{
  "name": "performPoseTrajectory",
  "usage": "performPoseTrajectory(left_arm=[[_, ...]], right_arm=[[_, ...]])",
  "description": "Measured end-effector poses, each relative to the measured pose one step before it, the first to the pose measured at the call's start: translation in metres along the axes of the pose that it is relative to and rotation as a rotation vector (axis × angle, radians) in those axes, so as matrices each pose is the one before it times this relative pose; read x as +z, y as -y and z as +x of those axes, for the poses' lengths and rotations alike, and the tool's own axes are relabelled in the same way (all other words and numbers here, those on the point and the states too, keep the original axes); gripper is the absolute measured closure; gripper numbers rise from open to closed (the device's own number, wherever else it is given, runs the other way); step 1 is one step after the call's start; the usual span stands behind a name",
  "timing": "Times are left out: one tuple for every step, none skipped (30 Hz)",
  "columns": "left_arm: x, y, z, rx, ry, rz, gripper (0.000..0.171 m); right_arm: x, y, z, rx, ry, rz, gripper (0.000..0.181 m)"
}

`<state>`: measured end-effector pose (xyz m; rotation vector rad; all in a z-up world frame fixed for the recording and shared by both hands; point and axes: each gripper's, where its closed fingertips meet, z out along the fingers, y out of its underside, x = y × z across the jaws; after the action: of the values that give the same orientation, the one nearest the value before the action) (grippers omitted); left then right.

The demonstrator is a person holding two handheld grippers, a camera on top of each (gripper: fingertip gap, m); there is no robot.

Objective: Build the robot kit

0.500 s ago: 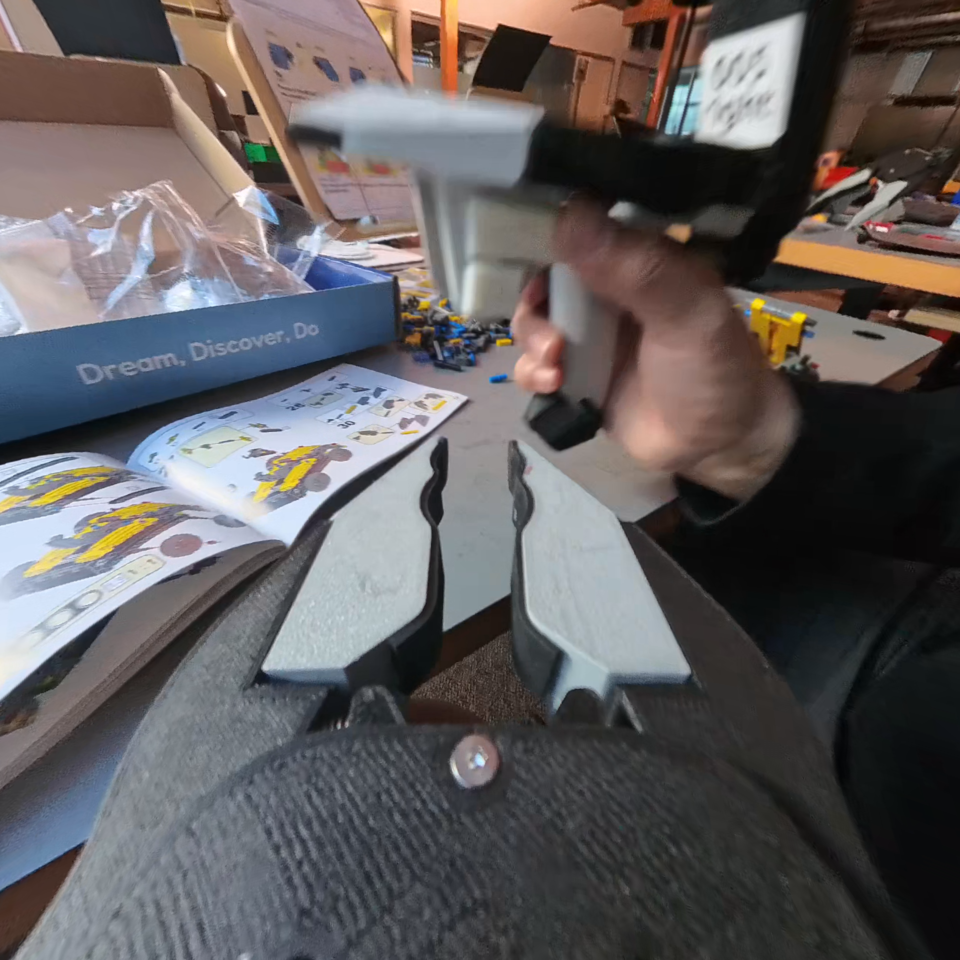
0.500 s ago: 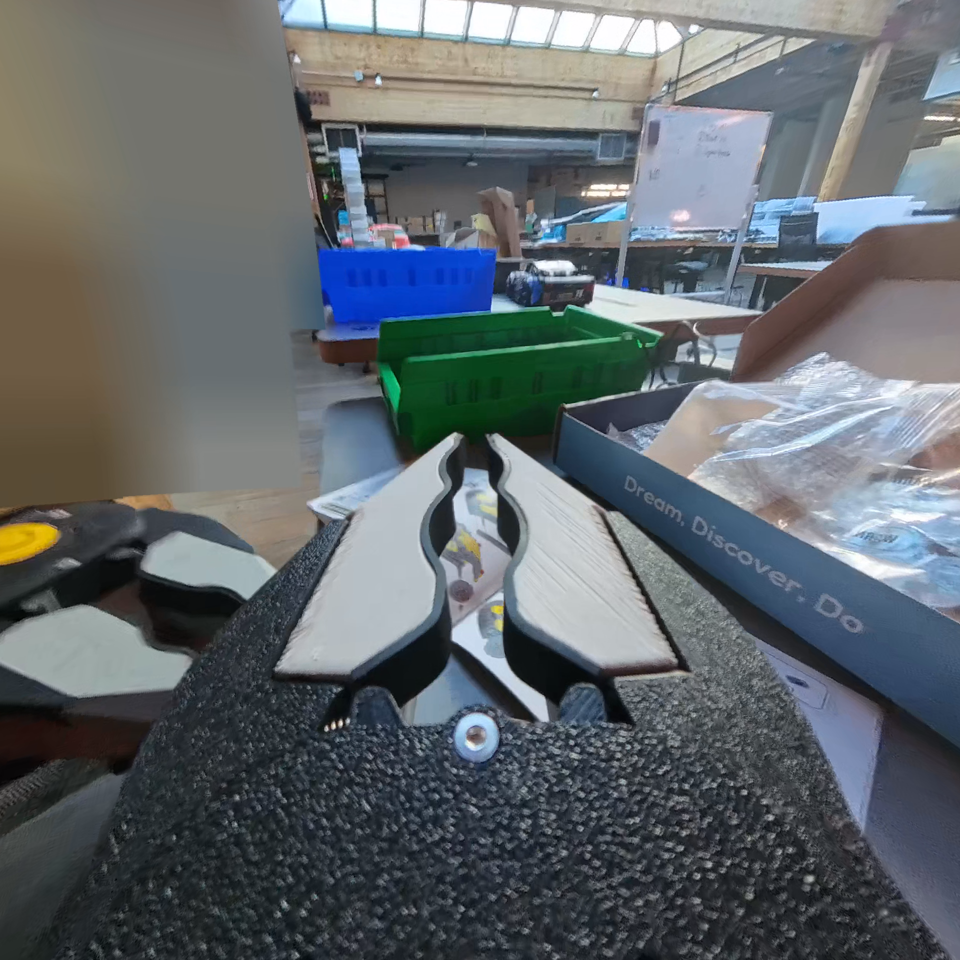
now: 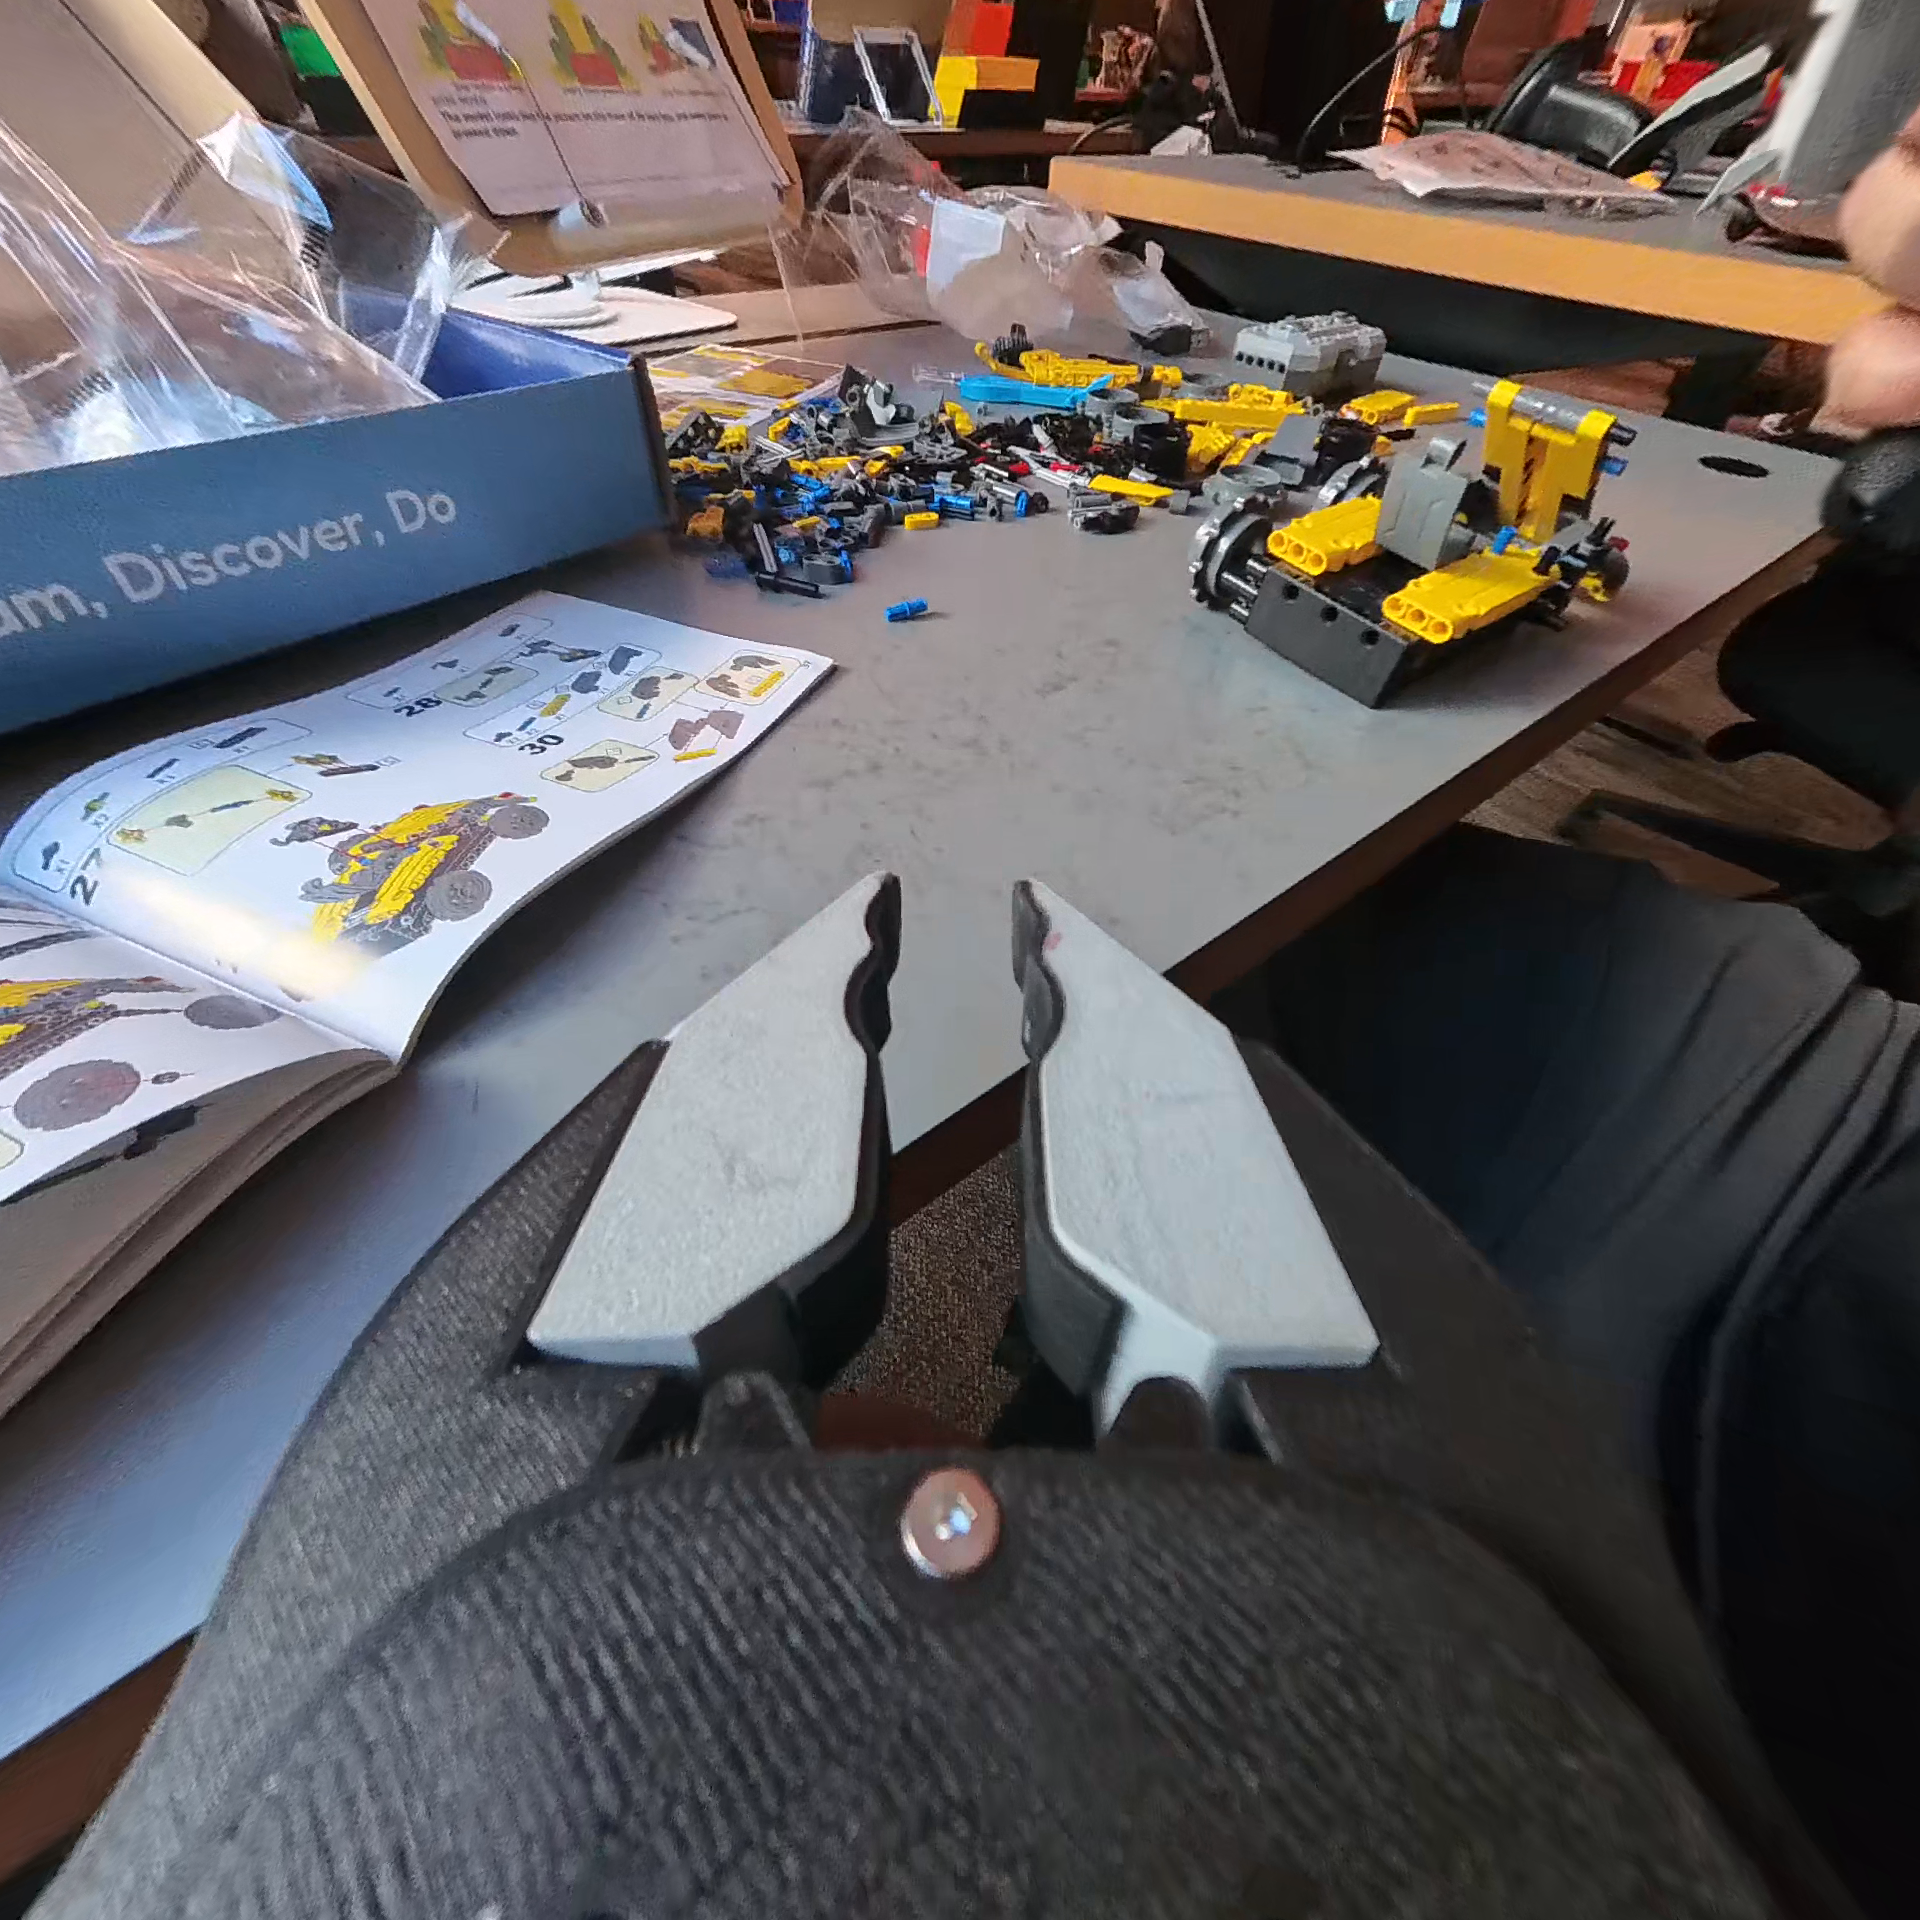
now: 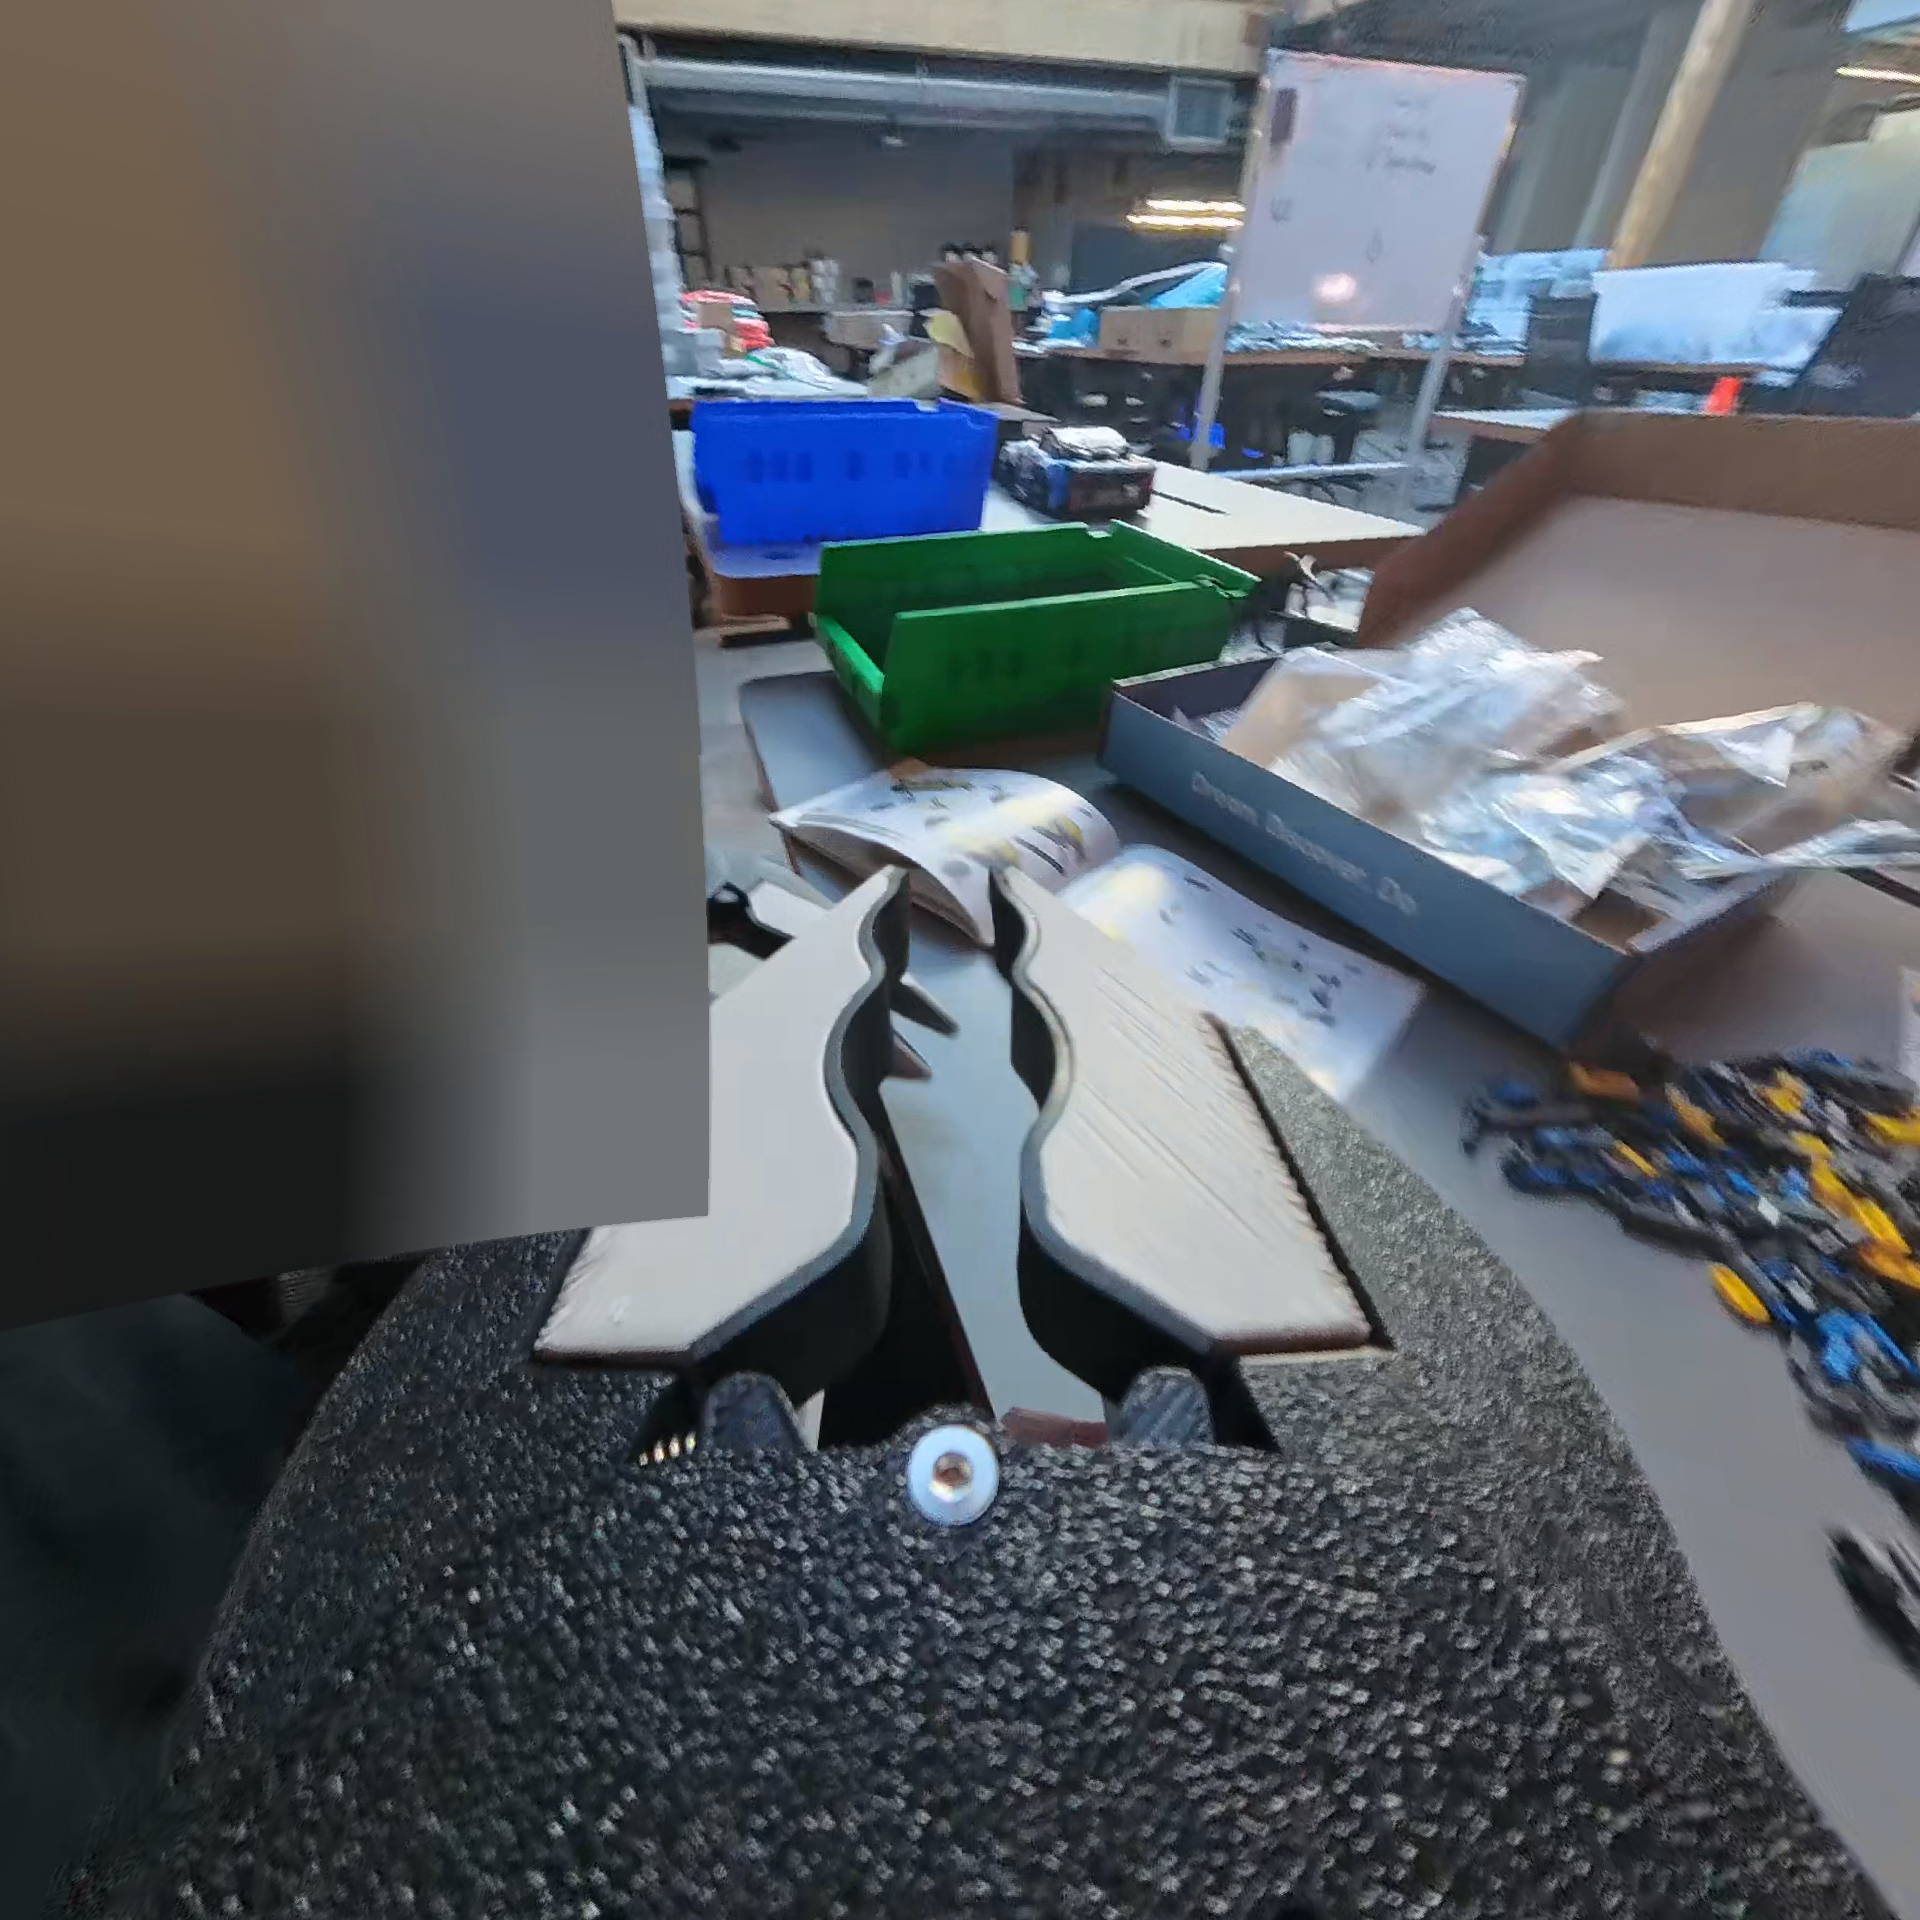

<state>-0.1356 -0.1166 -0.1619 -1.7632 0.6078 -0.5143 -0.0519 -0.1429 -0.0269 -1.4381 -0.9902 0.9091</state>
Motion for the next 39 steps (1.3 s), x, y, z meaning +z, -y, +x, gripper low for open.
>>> performPoseTrajectory(left_arm=[[0.00027, -0.00005, -0.00002, -0.0027, -0.0015, 0.00062, 0.154], [0.0008, -0.00092, -0.00003, -0.0038, -0.0025, -0.00363, 0.154], [0.00091, -0.00169, -0.00038, -0.0011, -0.0012, -0.00858, 0.154], [0.00076, -0.00191, -0.00058, 0.0025, 0.001, -0.01089, 0.154], [0.00012, -0.00164, -0.00062, 0.0048, 0.0023, -0.00977, 0.154], [-0.00042, -0.00086, -0.00063, 0.0045, 0.0026, -0.00532, 0.154], [-0.00078, 0.0, -0.00063, 0.0025, 0.0023, 0.00024, 0.154], [-0.00077, 0.00034, -0.00049, -0.0005, 0.0011, 0.003, 0.154], [-0.00053, 0.00032, -0.00051, -0.002, 0.0002, 0.0022, 0.154], [-0.00001, 0.00008, -0.00028, -0.0023, -0.0009, -0.00035, 0.154], [0.00033, -0.00012, -0.00017, -0.0006, -0.0028, -0.0012, 0.154], [0.00046, -0.00044, -0.00074, 0.0005, 0.0012, -0.00152, 0.154], [0.00031, -0.00064, -0.00121, 0.0002, 0.0032, -0.00288, 0.154], [0.0001, -0.00055, -0.00113, -0.001, 0.0021, -0.00344, 0.154], [-0.0003, -0.00026, -0.001, -0.0032, 0.0015, -0.00166, 0.154], [-0.00049, -0.00007, -0.00063, -0.0038, -0.0005, 0.00043, 0.154], [-0.00056, 0.00019, -0.00056, -0.0042, 0.0, 0.00195, 0.154], [-0.00039, 0.00014, -0.00053, -0.0042, 0.0013, 0.00286, 0.154], [0.00015, -0.00026, -0.00062, -0.0034, 0.0014, 0.00064, 0.154], [0.00073, -0.00108, -0.00051, -0.0024, 0.0017, -0.00418, 0.154], [0.00108, -0.00161, -0.00059, -0.0036, 0.0022, -0.00787, 0.154], [0.00124, -0.00162, -0.00044, -0.0054, 0.0018, -0.00859, 0.154], [0.00112, -0.00144, 0.00001, -0.0051, 0.0003, -0.0076, 0.154], [0.00088, -0.00137, 0.00059, -0.0019, -0.0011, -0.00698, 0.154], [0.00054, -0.00108, 0.00066, 0.0014, 0.0007, -0.00588, 0.154], [0.00033, -0.00043, 0.00089, 0.0036, 0.0012, -0.00217, 0.154], [0.0005, -0.00001, 0.0012, 0.0036, -0.0004, 0.0, 0.154], [0.00071, -0.00014, 0.00154, 0.0021, -0.0022, -0.00182, 0.155], [0.00103, -0.00044, 0.00162, 0.0007, -0.003, -0.00271, 0.155], [0.00131, -0.00049, 0.00175, -0.0001, -0.0044, -0.00324, 0.155], [0.00146, -0.00085, 0.00188, -0.0009, -0.0054, -0.00504, 0.155], [0.00149, -0.00121, 0.00223, -0.0021, -0.0069, -0.0065, 0.155], [0.00144, -0.00104, 0.00264, -0.0047, -0.0081, -0.00581, 0.155], [0.00142, -0.00081, 0.00357, -0.0036, -0.0119, -0.0043, 0.155], [0.00122, -0.00053, 0.00433, 0.0014, -0.0141, -0.00526, 0.155], [0.0007, 0.00013, 0.00422, 0.0064, -0.0119, -0.00374, 0.155], [0.00002, 0.00074, 0.00428, 0.01, -0.0108, 0.00057, 0.155], [-0.00064, 0.00079, 0.00415, 0.0111, -0.0096, 0.00235, 0.155], [-0.00138, 0.00023, 0.00402, 0.0102, -0.0096, 0.00148, 0.155]], right_arm=[[-0.00788, -0.00324, 0.00554, 0.0001, -0.0291, -0.0062, 0.166], [-0.0067, -0.00228, 0.00531, 0.0002, -0.0239, -0.0024, 0.166], [-0.00563, -0.00186, 0.00509, 0.0019, -0.0195, -0.0037, 0.166], [-0.00462, -0.00225, 0.0047, 0.0026, -0.0144, -0.0088, 0.166], [-0.00397, -0.00221, 0.00341, 0.0023, -0.0067, -0.0118, 0.165], [-0.00374, -0.00232, 0.00223, 0.003, 0.0006, -0.0127, 0.164], [-0.0035, -0.00244, 0.00193, 0.0037, 0.0021, -0.0137, 0.164], [-0.00347, -0.00287, 0.00213, 0.004, -0.0001, -0.0137, 0.163], [-0.00345, -0.00316, 0.00219, 0.0054, -0.0016, -0.0126, 0.161], [-0.00339, -0.00361, 0.00238, 0.0075, -0.0035, -0.012, 0.16], [-0.00314, -0.00388, 0.00249, 0.0093, -0.0066, -0.0103, 0.159], [-0.00275, -0.00406, 0.0022, 0.0084, -0.0072, -0.008, 0.158], [-0.00239, -0.00443, 0.00214, 0.005, -0.0085, -0.0073, 0.157], [-0.00206, -0.00474, 0.00253, 0.0034, -0.0127, -0.0077, 0.157], [-0.00197, -0.005, 0.00332, 0.002, -0.0171, -0.009, 0.157], [-0.00244, -0.00445, 0.00443, -0.0015, -0.0237, -0.0077, 0.157], [-0.00319, -0.00357, 0.00579, -0.0031, -0.0298, -0.0048, 0.158], [-0.00396, -0.00259, 0.00621, -0.0004, -0.0276, -0.0043, 0.158], [-0.00493, -0.00155, 0.006, 0.0026, -0.0211, -0.0019, 0.158], [-0.00599, -0.00079, 0.00642, 0.0041, -0.02, 0.0008, 0.158], [-0.00677, -0.00104, 0.00766, 0.0064, -0.026, 0.0012, 0.158], [-0.00761, -0.0013, 0.00863, 0.0111, -0.0299, 0.0033, 0.158], [-0.00809, -0.00232, 0.00805, 0.0182, -0.0251, 0.0058, 0.156], [-0.00793, -0.00393, 0.0073, 0.0227, -0.0184, 0.0039, 0.155], [-0.00754, -0.00607, 0.00688, 0.0216, -0.016, -0.0012, 0.155], [-0.00616, -0.00774, 0.0059, 0.0231, -0.0133, -0.0046, 0.155], [-0.00452, -0.0085, 0.00348, 0.0279, -0.0038, -0.0069, 0.153], [-0.00273, -0.00862, 0.00133, 0.0233, 0.0033, -0.0102, 0.149], [-0.00133, -0.0083, 0.00109, 0.0098, -0.0023, -0.0137, 0.148], [-0.00045, -0.00697, 0.00167, -0.0017, -0.0134, -0.0121, 0.148], [-0.00011, -0.00423, 0.00079, -0.0061, -0.013, -0.0026, 0.146], [0.00021, -0.00178, -0.0018, -0.0074, -0.0024, 0.006, 0.145], [0.00097, -0.00021, -0.00476, -0.0088, 0.0072, 0.01, 0.145], [0.00224, 0.00051, -0.00797, -0.0091, 0.0165, 0.0118, 0.145], [0.00414, 0.0005, -0.01121, -0.0098, 0.026, 0.01, 0.146], [0.0067, -0.0003, -0.01362, -0.012, 0.032, 0.0046, 0.147], [0.00899, -0.00106, -0.01504, -0.0205, 0.036, -0.0016, 0.147], [0.01058, -0.00259, -0.01466, -0.0391, 0.0341, -0.0148, 0.148], [0.0104, -0.00495, -0.01053, -0.0592, 0.0146, -0.0351, 0.15]])
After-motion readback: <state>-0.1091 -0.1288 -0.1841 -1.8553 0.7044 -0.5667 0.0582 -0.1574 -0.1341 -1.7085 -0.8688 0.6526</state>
